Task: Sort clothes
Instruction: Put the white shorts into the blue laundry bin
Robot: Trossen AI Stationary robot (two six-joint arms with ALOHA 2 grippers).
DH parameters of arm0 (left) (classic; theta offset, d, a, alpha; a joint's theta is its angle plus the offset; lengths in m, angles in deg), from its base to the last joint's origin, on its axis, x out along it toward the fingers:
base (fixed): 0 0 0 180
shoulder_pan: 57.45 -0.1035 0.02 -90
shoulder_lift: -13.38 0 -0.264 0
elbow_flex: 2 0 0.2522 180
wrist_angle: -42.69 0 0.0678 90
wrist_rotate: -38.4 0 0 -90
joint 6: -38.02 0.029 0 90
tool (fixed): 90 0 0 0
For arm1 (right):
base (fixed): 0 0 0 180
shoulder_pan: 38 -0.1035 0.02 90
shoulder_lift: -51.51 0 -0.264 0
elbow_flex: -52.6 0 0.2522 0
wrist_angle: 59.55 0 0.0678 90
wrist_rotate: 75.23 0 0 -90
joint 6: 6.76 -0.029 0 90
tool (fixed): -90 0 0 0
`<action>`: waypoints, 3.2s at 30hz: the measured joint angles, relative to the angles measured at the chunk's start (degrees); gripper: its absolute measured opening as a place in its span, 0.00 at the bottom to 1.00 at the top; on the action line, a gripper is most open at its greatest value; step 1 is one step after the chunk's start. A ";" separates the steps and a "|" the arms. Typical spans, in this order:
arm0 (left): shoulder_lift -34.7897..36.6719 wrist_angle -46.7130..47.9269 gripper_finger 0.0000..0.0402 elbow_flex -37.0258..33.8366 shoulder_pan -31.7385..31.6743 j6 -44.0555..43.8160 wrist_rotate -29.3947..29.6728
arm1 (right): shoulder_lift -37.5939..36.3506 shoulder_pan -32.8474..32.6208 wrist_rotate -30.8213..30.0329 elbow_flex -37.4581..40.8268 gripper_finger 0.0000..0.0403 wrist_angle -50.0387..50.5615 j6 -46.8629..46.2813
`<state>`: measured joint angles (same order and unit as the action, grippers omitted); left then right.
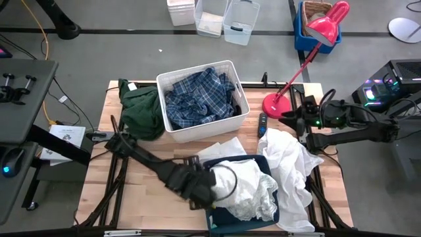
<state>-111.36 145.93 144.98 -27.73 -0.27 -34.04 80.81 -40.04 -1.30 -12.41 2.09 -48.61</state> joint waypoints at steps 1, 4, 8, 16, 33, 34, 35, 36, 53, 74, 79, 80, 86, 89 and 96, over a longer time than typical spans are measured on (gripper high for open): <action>1.51 -1.43 0.63 -1.93 0.75 1.59 1.49 | 0.17 0.02 0.04 0.00 0.55 -0.54 -0.73; 6.29 -2.97 0.63 -11.40 0.89 5.28 2.22 | 1.16 0.00 0.01 0.00 0.55 -2.63 -2.82; 16.85 -15.64 0.63 -35.36 0.08 2.27 -0.30 | 3.51 0.00 -0.02 0.00 0.55 -5.95 -4.39; 43.84 -48.30 0.63 -70.72 -1.88 -3.02 -2.59 | 9.40 0.00 -0.24 0.00 0.55 -8.33 -10.76; 48.29 -75.39 0.63 -91.78 -12.61 1.80 -14.57 | 18.03 0.07 -0.87 0.00 0.55 -9.39 -17.69; 47.75 -76.22 0.63 -92.40 -12.60 1.26 -14.83 | 18.07 0.07 -0.87 0.00 0.55 -9.39 -17.65; 47.19 -76.76 0.63 -92.86 -12.66 0.55 -15.00 | 18.07 0.07 -0.88 0.00 0.55 -9.39 -17.66; 46.70 -77.14 0.63 -93.15 -12.91 -0.41 -15.01 | 18.10 0.07 -0.90 0.00 0.55 -9.39 -17.70; 36.71 -88.73 0.08 -92.26 -11.07 -4.78 -19.73 | 17.99 0.13 -0.90 0.00 0.55 -9.39 -16.63; 52.72 -87.63 0.00 -71.26 -20.58 22.30 -6.73 | 17.96 0.13 -1.98 0.00 0.55 -9.55 -16.20; 38.00 -100.22 0.00 -60.25 -21.52 24.04 -21.24 | 17.99 0.15 -3.16 0.00 0.55 -9.57 -16.19; 35.35 -101.19 0.00 -57.09 -21.52 24.32 -23.86 | 17.97 0.15 -3.41 0.00 0.55 -9.57 -16.20; 25.06 -99.88 0.00 -39.20 -19.62 28.06 -39.56 | 17.96 0.15 -4.38 0.00 0.55 -9.57 -16.44; 24.40 -93.69 0.00 -35.70 -18.25 30.66 -39.00 | 17.96 0.15 -5.16 0.00 0.55 -9.57 -16.28; 24.34 -76.54 0.00 -36.00 -15.06 30.16 -25.02 | 17.96 0.13 -4.52 0.00 0.55 -9.57 -12.94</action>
<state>-87.01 69.39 108.98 -42.79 29.90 -59.06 98.78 -39.91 -5.83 -12.41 -7.48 -61.56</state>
